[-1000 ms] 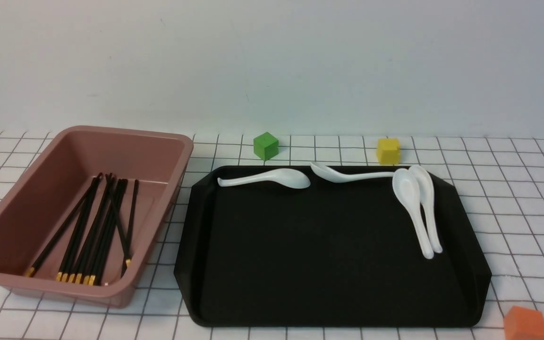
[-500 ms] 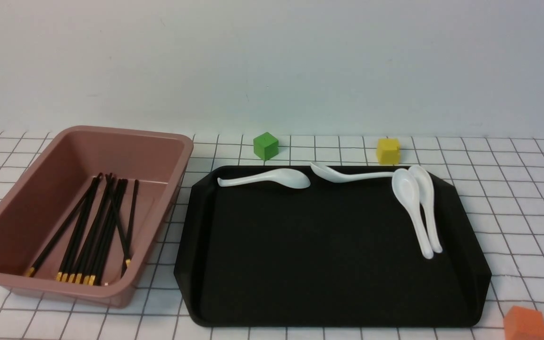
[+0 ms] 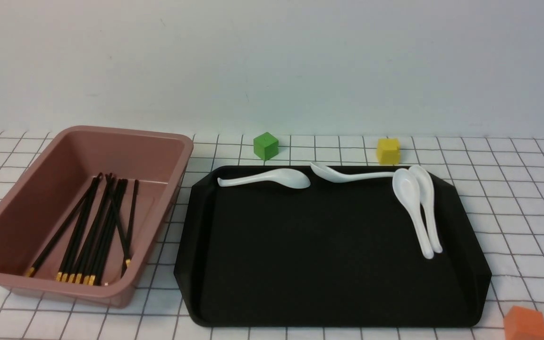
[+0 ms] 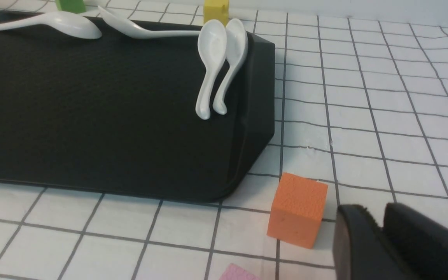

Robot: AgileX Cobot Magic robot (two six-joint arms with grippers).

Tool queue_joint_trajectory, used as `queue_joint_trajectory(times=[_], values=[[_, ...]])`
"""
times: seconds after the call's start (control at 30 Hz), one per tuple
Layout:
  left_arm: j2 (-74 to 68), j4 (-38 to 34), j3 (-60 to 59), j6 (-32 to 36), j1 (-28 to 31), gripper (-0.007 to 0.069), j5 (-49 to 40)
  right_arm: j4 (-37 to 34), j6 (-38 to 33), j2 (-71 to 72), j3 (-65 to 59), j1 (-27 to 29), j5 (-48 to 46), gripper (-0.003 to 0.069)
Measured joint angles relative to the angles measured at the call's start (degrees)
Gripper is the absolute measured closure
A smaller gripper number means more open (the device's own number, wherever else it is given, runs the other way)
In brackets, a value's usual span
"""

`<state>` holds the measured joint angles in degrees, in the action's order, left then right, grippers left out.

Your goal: On white black tablecloth take chopsticks from black tray and put them in box.

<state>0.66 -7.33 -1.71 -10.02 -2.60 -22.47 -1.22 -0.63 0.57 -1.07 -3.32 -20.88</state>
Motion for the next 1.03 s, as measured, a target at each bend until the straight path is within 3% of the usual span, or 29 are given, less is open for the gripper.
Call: queue_joint_trajectory(times=[1.03], values=[[0.00, 0.00, 0.00, 0.00, 0.00, 0.0386, 0.00, 0.00, -0.06, 0.00, 0.00, 0.00, 0.00, 0.0510]])
